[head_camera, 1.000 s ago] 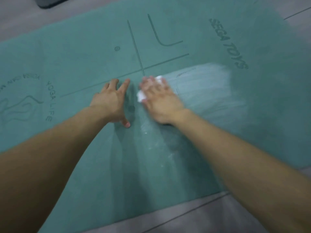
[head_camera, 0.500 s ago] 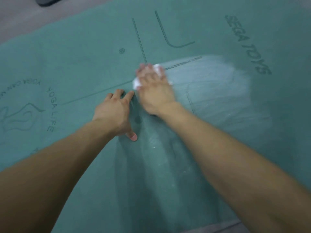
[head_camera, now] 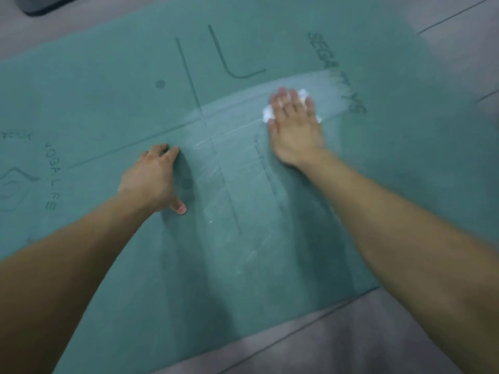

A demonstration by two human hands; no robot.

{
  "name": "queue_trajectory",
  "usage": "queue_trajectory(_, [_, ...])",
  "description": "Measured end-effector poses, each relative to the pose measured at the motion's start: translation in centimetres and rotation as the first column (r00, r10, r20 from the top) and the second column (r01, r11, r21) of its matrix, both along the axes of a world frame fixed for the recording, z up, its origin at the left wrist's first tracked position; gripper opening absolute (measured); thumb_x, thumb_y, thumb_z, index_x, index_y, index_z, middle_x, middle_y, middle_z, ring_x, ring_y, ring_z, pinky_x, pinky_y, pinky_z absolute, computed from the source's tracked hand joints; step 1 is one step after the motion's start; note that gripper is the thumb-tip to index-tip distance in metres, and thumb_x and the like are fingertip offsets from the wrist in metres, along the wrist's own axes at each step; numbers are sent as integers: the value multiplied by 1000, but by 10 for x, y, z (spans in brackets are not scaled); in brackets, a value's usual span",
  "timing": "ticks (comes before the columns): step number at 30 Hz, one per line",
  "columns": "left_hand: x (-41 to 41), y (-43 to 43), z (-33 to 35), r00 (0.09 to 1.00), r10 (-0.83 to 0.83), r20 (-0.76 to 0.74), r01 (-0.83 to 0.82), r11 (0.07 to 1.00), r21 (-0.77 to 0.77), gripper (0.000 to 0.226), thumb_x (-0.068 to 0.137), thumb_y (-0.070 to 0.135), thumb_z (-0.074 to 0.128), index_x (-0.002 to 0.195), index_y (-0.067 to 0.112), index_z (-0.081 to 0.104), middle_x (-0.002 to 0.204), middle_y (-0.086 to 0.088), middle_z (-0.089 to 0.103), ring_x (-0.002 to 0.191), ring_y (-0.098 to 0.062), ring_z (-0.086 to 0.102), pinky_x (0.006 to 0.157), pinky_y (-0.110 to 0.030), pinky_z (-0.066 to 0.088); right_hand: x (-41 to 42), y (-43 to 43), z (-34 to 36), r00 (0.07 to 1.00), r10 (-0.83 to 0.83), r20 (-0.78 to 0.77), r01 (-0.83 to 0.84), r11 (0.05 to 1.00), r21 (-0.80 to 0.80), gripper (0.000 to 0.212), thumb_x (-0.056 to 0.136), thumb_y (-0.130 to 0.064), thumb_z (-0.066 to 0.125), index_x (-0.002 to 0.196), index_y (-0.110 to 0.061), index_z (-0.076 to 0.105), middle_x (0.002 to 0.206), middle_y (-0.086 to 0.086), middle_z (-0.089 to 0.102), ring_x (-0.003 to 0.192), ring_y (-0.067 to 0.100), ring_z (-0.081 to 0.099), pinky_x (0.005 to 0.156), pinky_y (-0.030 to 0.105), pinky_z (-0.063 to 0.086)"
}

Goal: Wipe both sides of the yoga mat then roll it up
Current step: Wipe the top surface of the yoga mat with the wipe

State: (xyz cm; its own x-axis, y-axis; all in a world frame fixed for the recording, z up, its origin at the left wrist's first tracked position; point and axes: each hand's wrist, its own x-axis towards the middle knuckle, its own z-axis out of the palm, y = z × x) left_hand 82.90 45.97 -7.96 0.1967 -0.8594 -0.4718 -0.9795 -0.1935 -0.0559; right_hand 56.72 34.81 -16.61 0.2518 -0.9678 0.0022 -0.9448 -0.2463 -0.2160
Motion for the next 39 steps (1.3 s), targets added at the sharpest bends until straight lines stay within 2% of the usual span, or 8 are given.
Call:
queue_trajectory(5, [-6, 24, -7, 999, 14, 29, -11, 995, -96, 96, 55, 33, 103, 140, 26, 59, 131, -8, 54, 121, -37, 56, 93, -50, 54, 64, 143, -3, 878, 475, 53, -474, 880, -43, 57, 108, -35, 35, 162, -15, 38, 171, 6, 31, 160, 25, 23, 130, 48, 13])
queue_trajectory(10, [-27, 55, -7, 999, 39, -32, -43, 991, -127, 75, 81, 27, 85, 148, 32, 54, 138, -7, 52, 127, -37, 55, 98, -54, 54, -112, 84, -1, 996, -68, -55, 70, 997, 33, 66, 105, -40, 16, 166, -18, 27, 175, 6, 20, 162, 24, 14, 132, 44, 5])
queue_trajectory(13, [-59, 96, -7, 988, 37, -152, -42, 999, -31, 95, 74, 48, 91, 156, 36, 44, 154, -5, 40, 140, -35, 43, 112, -53, 47, -160, 83, 4, 973, -229, -30, 231, 971, 63, 68, 104, -42, 15, 167, -16, 22, 176, 6, 13, 163, 25, 8, 132, 46, 1])
queue_trajectory(17, [-90, 142, -9, 987, -10, -161, 10, 1000, 0, 137, 51, 60, 99, 164, 35, 26, 170, -4, 20, 153, -32, 26, 121, -46, 36, -40, 175, -4, 995, 103, -3, -103, 992, -70, 59, 106, -31, 38, 160, -6, 39, 168, 15, 35, 158, 35, 26, 128, 58, 19])
queue_trajectory(21, [-94, 164, -18, 984, -8, -175, -11, 994, -107, 123, 55, 48, 100, 157, 27, 35, 172, -2, 22, 154, -28, 26, 121, -42, 37, 0, 256, 2, 877, 481, 25, -480, 877, -30, 58, 111, -33, 36, 165, -13, 30, 174, 5, 24, 162, 25, 14, 132, 48, 10])
queue_trajectory(28, [-92, 171, -20, 982, 14, -186, -49, 981, -189, 104, 49, 49, 102, 140, 27, 56, 144, -2, 49, 132, -30, 47, 102, -44, 51, -142, 220, 5, 983, -182, -39, 183, 982, 48, 64, 107, -39, 24, 166, -14, 26, 175, 9, 17, 163, 27, 10, 131, 52, 8])
queue_trajectory(35, [-89, 192, -28, 972, -63, -226, 11, 974, -228, 80, 73, 36, 92, 144, 23, 58, 143, -5, 52, 129, -33, 54, 103, -43, 51, -8, 315, 5, 873, 488, -2, -486, 870, 87, 60, 113, -44, 22, 168, -20, 18, 177, 2, 8, 163, 21, 0, 132, 46, -1])
queue_trajectory(39, [-86, 195, -32, 975, -89, -204, 59, 987, -146, 88, 83, 40, 86, 157, 26, 42, 161, -2, 36, 145, -29, 40, 115, -44, 45, -112, 279, 0, 993, 54, -103, -46, 995, 85, 65, 111, -45, 14, 169, -17, 13, 177, 6, 8, 163, 24, 0, 132, 47, -1])
